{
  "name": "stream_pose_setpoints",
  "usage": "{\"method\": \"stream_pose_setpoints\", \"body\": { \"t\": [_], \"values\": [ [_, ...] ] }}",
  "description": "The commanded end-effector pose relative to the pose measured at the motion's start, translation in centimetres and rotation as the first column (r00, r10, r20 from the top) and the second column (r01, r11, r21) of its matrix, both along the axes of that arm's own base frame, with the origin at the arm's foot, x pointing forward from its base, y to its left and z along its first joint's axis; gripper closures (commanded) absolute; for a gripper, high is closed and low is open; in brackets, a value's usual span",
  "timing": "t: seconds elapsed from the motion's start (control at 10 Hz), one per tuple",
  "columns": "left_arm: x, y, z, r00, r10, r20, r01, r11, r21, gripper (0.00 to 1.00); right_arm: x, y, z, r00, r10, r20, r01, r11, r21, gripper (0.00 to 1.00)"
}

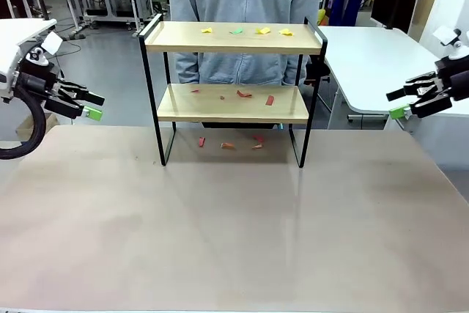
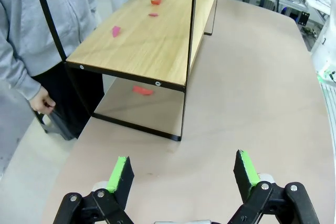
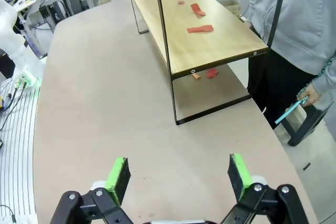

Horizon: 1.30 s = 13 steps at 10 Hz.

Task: Clean the shelf.
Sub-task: Pick up the Duster handed by the human.

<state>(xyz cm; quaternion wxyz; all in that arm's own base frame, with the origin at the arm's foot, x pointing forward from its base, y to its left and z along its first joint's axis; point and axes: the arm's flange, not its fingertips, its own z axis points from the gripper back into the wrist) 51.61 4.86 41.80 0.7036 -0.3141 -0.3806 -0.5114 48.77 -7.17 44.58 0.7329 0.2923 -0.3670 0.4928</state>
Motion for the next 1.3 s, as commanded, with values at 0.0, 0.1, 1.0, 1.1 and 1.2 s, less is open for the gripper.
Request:
{"method": "stream_pose_setpoints", "body": {
  "t": [0.0,0.1,1.0,1.1,1.2],
  "values": [
    [1.9,1.1,-0.6,0.998,0.067,0.012,-0.066,0.996,-0.058,0.0,2.0,-1.4,-0.3,1.0,-0.019,0.008,0.018,0.997,0.072,0.0],
    [3.7,2.1,-1.2,0.996,0.092,0.005,-0.091,0.988,-0.126,0.0,3.8,-2.8,-0.7,0.999,0.007,0.036,-0.012,0.989,0.148,0.0],
    [11.8,6.7,-7.6,0.974,0.069,0.217,0.035,0.897,-0.441,0.0,15.0,-11.5,-8.5,0.985,0.04,0.165,-0.102,0.918,0.383,0.0],
    [11.8,6.9,-8.0,0.968,0.042,0.248,0.072,0.9,-0.431,0.0,15.2,-11.6,-8.8,0.987,0.031,0.156,-0.092,0.912,0.399,0.0],
    [11.8,6.9,-8.3,0.969,0.016,0.248,0.093,0.902,-0.422,0.0,15.3,-11.7,-9.0,0.989,0.028,0.144,-0.085,0.91,0.405,0.0]
  ]
}}
